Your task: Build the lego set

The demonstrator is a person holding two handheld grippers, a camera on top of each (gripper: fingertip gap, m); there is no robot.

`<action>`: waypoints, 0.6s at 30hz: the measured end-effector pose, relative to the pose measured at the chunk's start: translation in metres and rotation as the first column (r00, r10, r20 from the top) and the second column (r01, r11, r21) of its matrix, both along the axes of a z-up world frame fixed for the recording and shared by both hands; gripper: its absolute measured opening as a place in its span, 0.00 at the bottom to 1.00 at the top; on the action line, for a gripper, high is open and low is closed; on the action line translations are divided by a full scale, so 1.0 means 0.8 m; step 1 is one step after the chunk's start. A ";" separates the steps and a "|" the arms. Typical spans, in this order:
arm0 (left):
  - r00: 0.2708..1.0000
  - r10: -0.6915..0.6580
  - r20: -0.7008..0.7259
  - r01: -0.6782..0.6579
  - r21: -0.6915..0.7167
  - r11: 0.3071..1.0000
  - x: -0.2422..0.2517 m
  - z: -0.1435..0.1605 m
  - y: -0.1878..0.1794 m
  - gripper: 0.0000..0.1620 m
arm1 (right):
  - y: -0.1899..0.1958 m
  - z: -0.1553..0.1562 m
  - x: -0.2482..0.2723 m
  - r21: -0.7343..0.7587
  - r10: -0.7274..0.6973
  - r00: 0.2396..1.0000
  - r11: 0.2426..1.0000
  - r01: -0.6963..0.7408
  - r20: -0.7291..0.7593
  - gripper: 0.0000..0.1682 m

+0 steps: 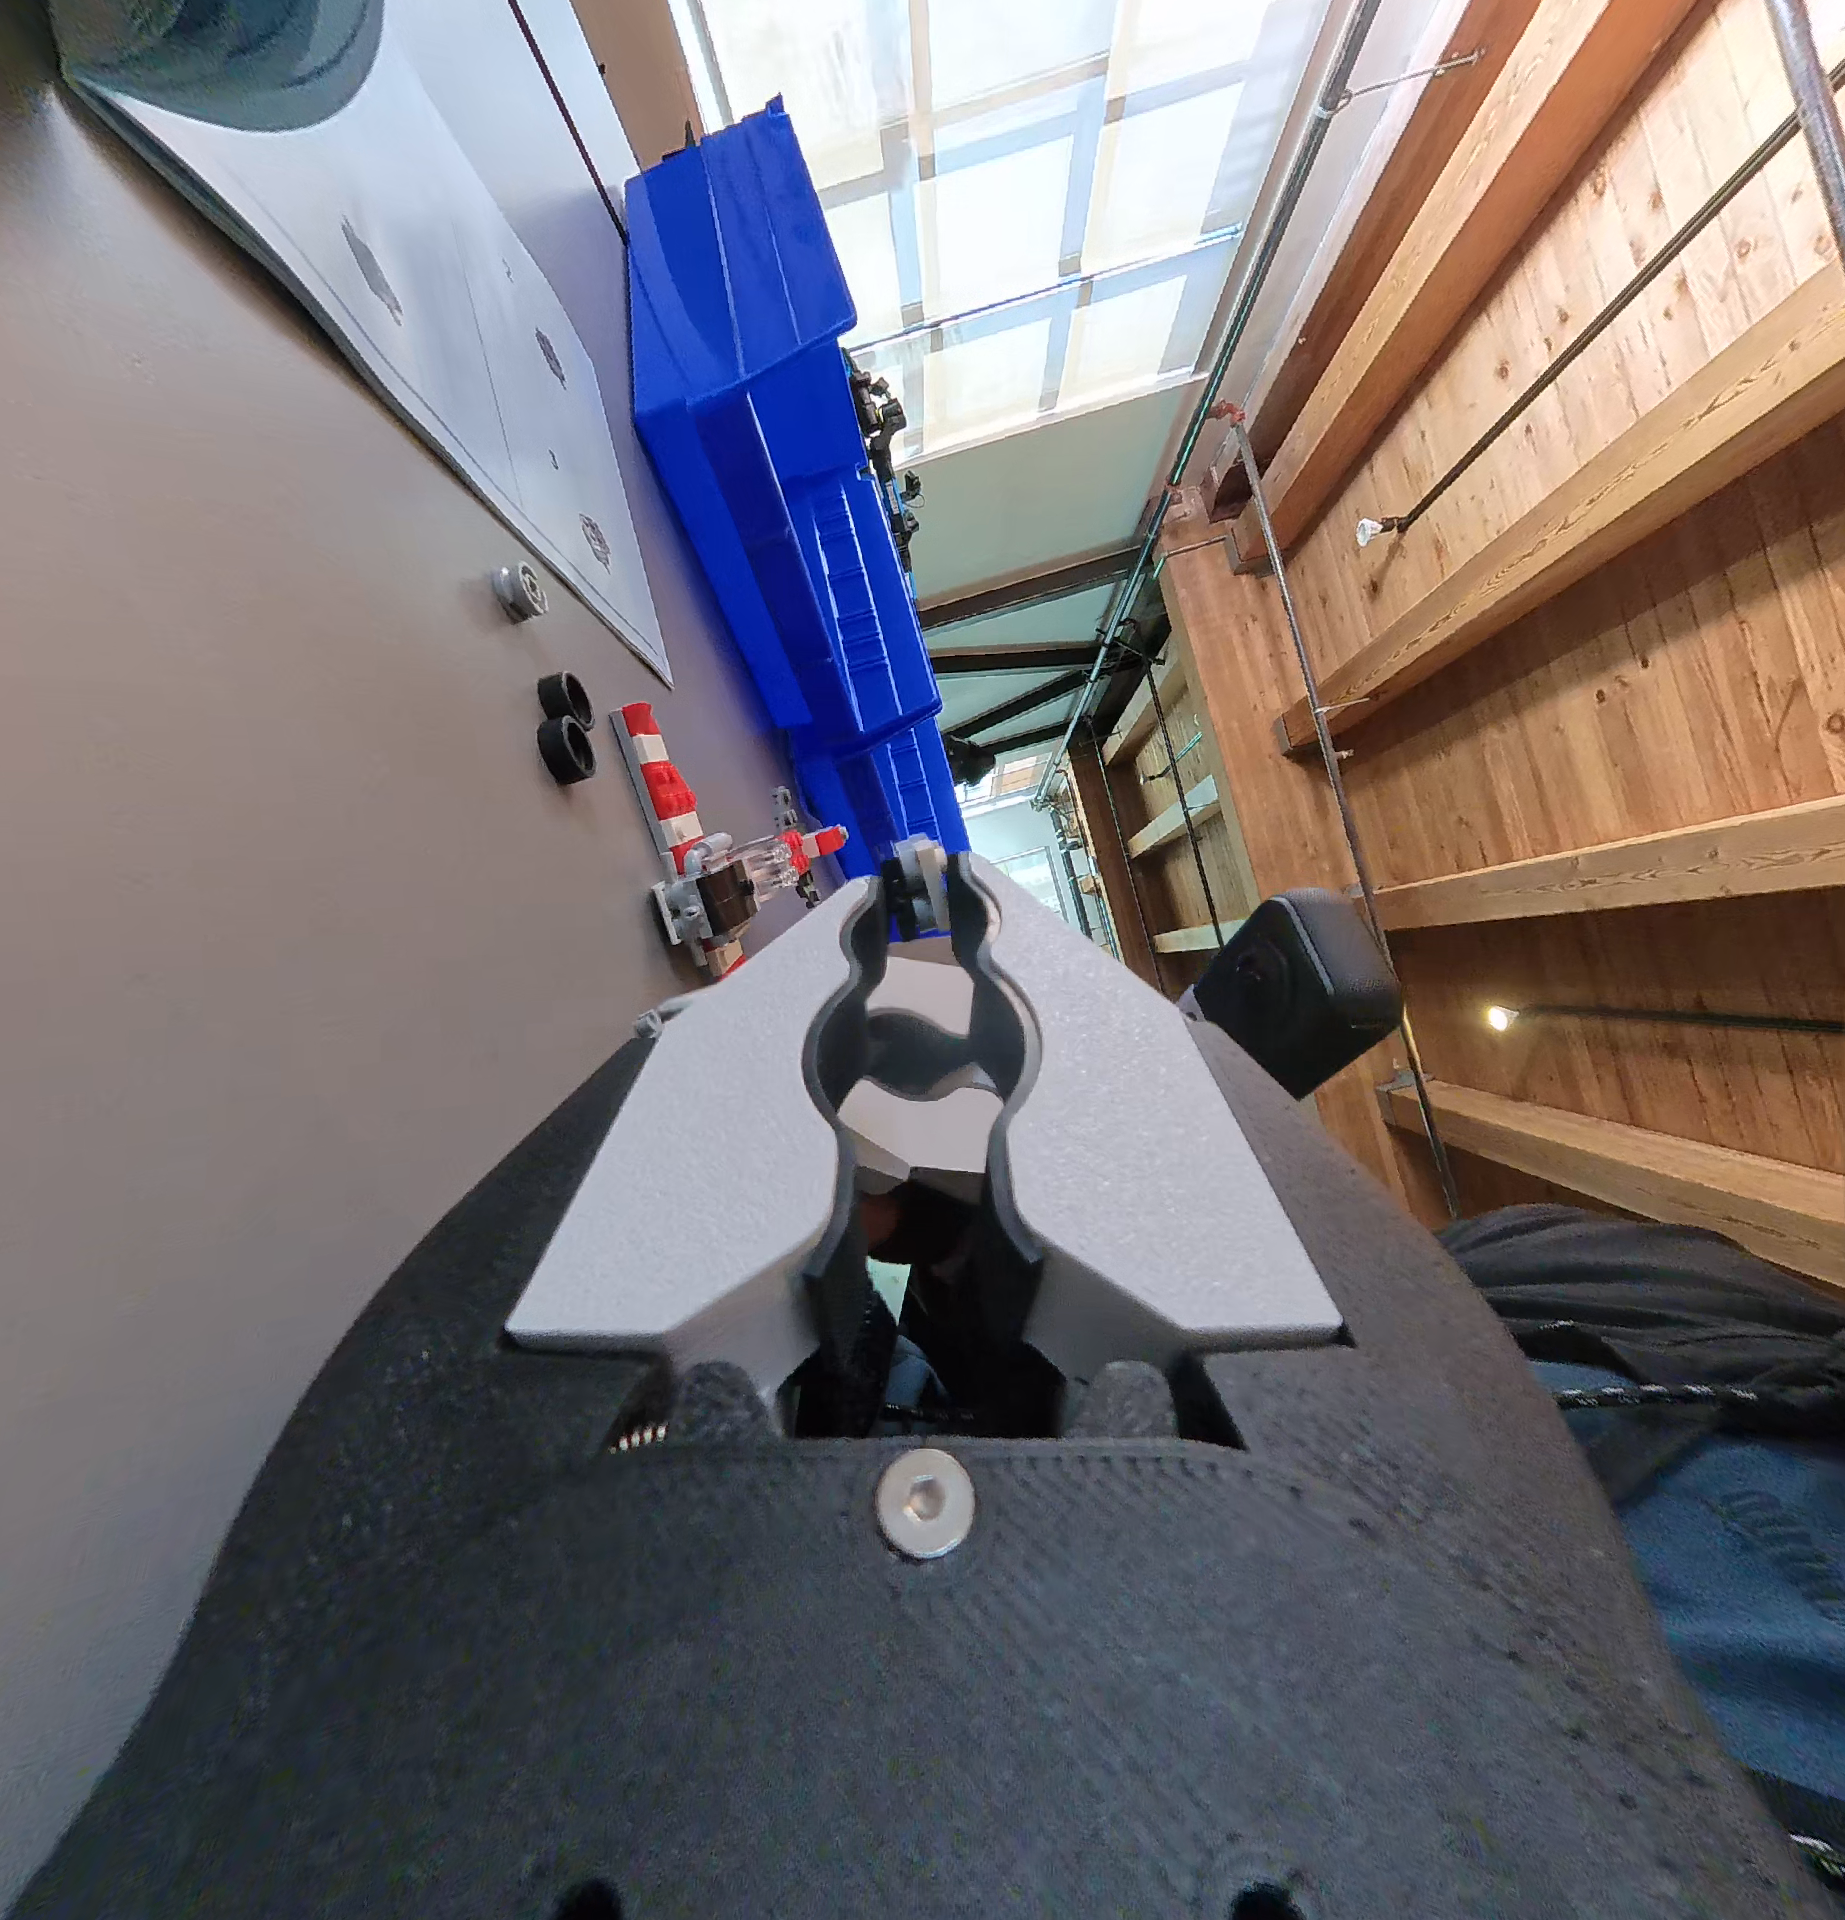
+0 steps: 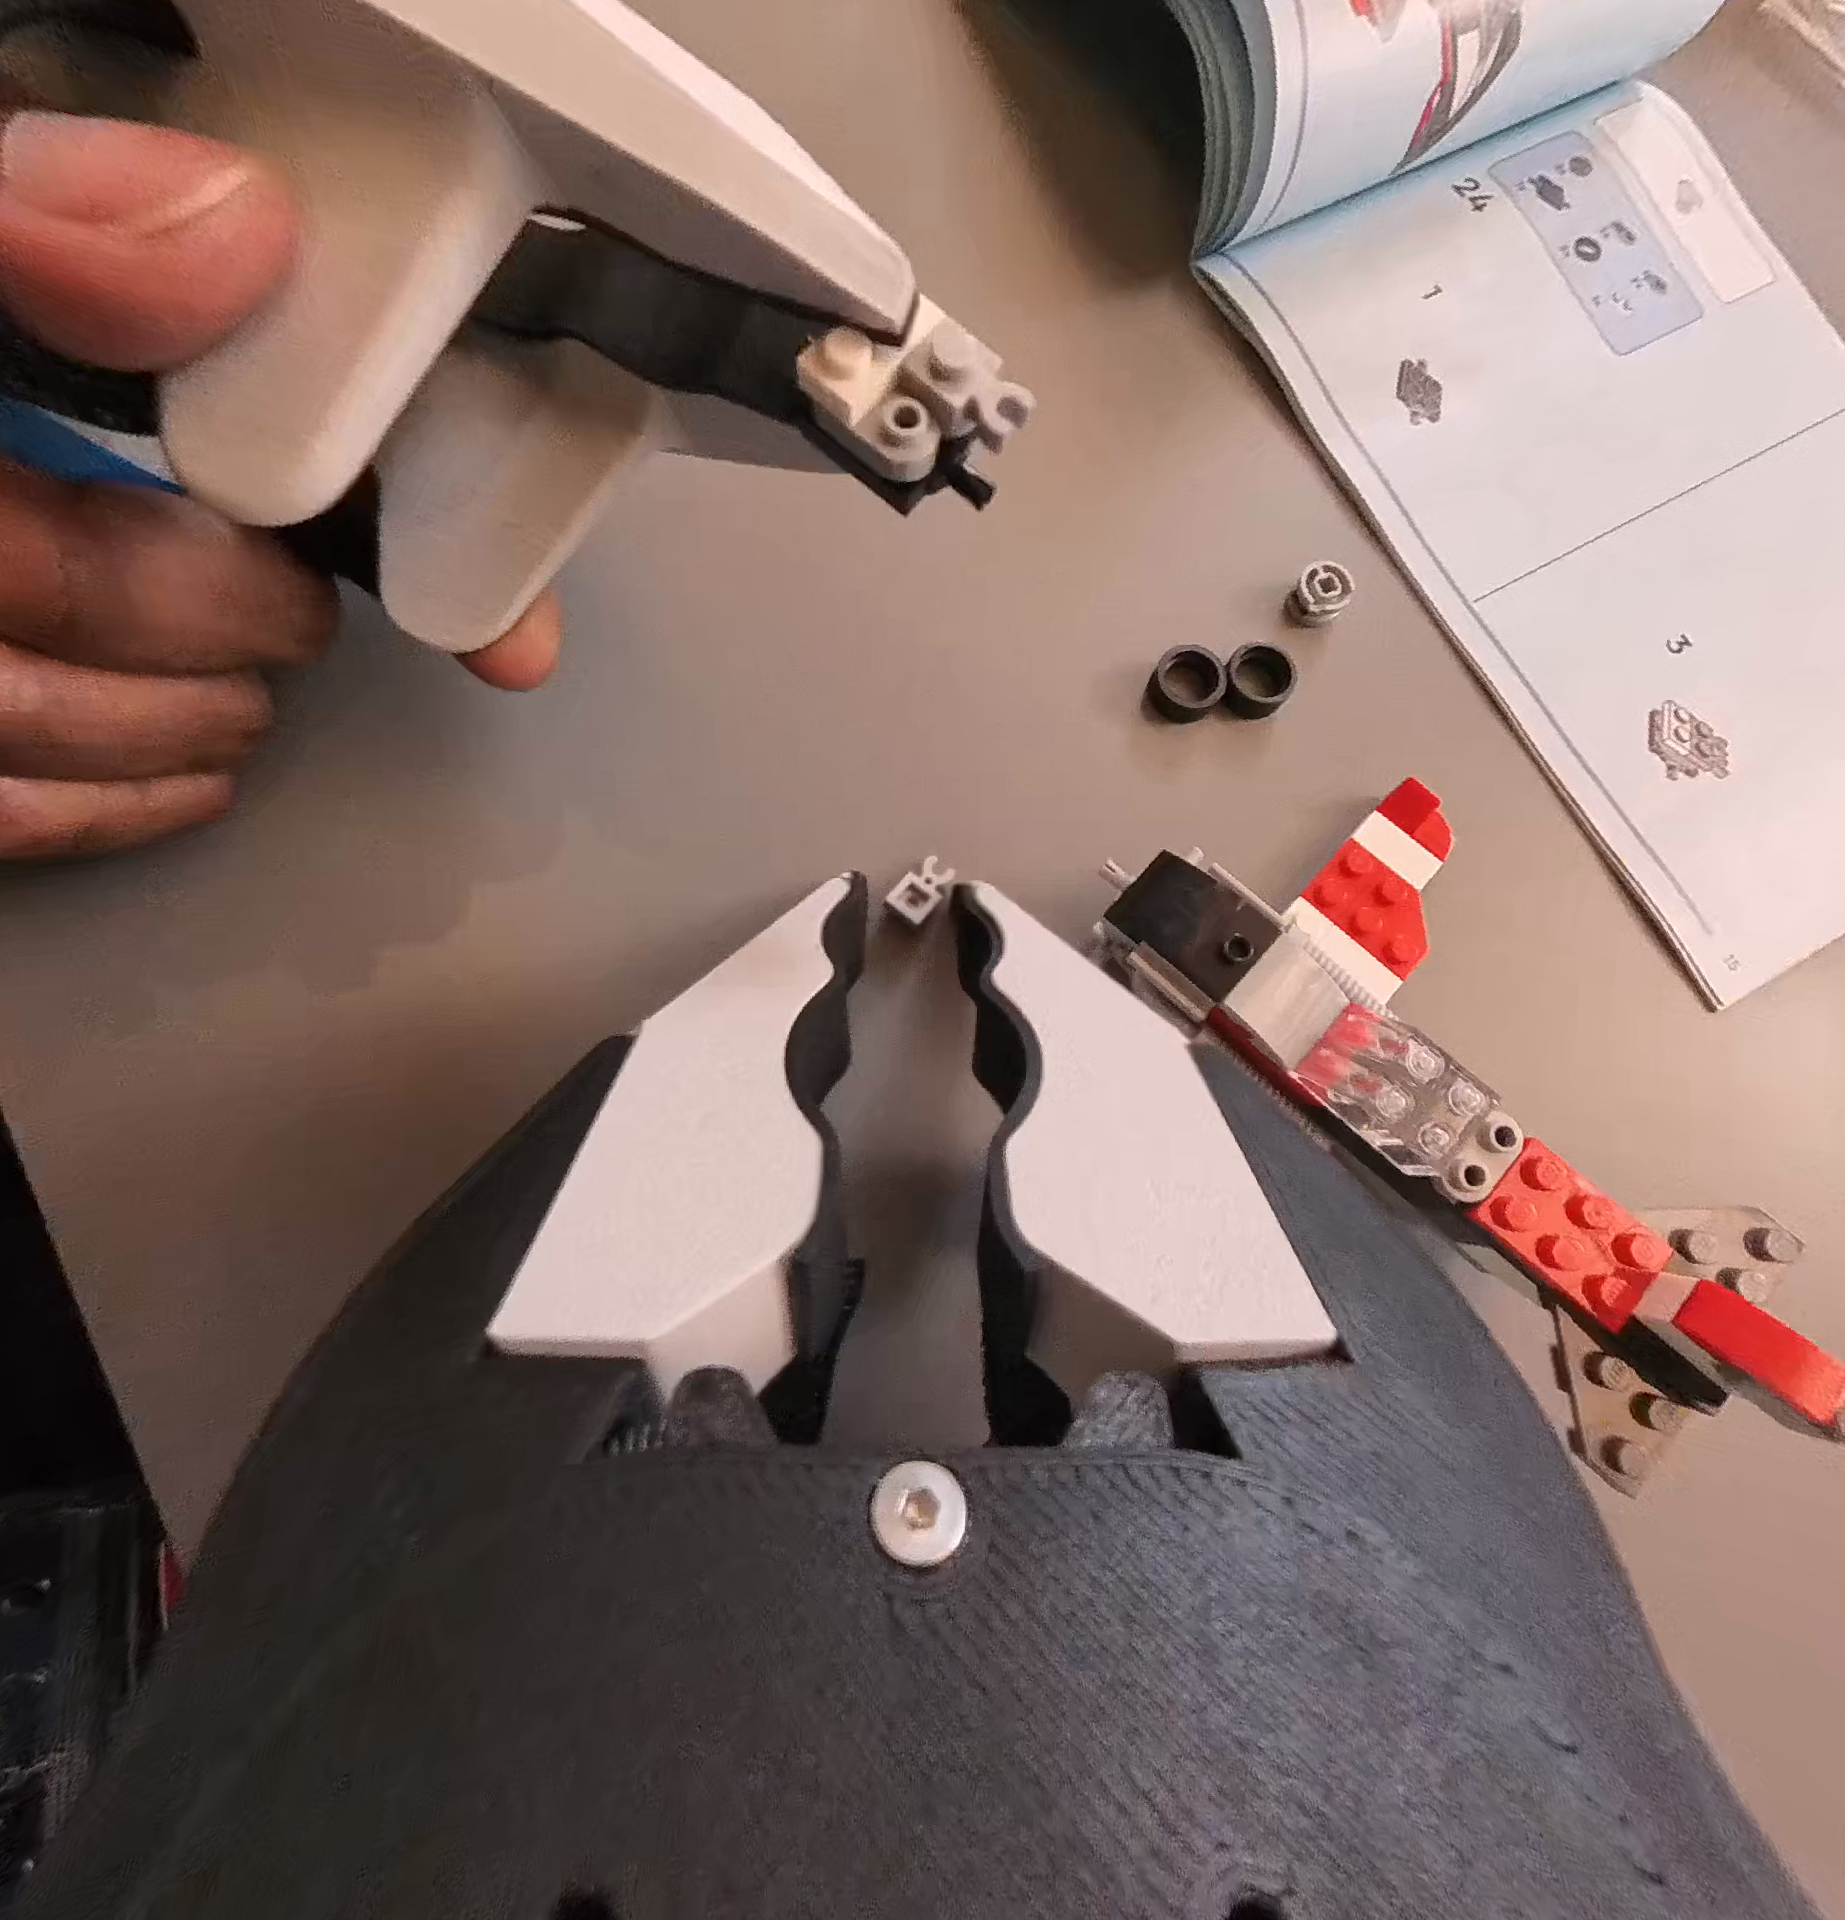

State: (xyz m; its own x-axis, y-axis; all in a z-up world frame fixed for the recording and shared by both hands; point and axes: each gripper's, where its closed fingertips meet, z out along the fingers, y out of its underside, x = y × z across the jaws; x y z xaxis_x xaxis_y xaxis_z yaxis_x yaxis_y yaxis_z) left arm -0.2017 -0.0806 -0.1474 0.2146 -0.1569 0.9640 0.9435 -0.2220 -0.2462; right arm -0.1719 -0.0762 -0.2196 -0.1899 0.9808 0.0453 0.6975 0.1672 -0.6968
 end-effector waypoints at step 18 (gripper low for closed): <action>1.000 0.004 0.002 -0.004 0.004 1.000 -0.002 0.001 -0.001 0.06 | 0.011 0.038 0.045 -0.025 0.049 0.991 0.998 -0.052 -0.126 0.13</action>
